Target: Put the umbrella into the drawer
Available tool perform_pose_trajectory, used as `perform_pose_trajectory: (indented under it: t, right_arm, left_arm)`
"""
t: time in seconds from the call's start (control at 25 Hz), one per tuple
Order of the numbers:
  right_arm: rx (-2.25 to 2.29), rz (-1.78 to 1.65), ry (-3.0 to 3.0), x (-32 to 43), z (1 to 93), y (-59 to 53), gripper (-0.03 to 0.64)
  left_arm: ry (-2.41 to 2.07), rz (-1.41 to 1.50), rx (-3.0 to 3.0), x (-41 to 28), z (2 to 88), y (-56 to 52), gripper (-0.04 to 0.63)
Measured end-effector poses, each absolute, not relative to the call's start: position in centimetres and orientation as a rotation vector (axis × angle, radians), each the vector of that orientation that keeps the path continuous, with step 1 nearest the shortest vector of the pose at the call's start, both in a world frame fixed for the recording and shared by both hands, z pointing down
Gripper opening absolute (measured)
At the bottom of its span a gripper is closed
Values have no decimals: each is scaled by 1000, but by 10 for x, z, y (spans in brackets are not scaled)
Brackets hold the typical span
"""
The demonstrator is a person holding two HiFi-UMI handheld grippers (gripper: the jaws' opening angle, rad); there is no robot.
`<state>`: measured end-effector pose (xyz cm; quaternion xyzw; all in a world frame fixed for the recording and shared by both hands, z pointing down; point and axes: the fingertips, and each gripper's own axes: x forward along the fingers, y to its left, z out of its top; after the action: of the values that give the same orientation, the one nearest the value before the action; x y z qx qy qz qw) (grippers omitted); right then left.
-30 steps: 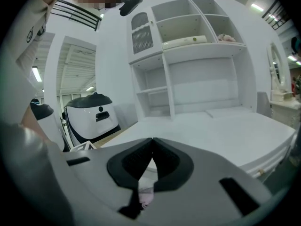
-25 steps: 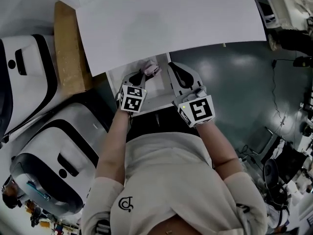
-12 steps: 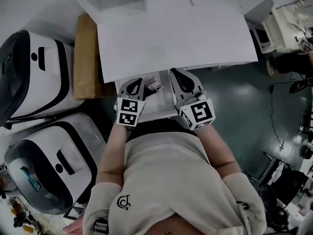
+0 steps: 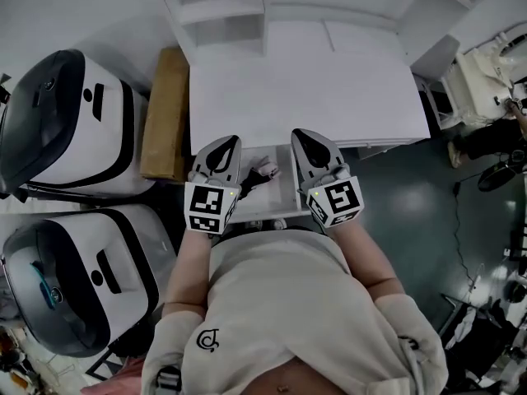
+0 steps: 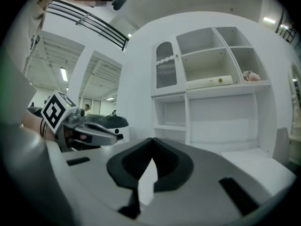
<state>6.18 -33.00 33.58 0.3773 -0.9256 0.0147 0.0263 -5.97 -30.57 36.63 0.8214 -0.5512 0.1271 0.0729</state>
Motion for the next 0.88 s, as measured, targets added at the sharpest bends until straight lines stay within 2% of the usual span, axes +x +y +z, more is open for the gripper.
perform_pose_trajectory:
  t: [0.32,0.88]
  right_arm:
    - [1076,-100,-2926,51,300,-331,6]
    - [1027,-108,-2930,40,298,-327,6]
  left_arm:
    - [-1809,212,2508,-84,307,-298,12]
    - [-1840,174,2497,-95,299,-305,12]
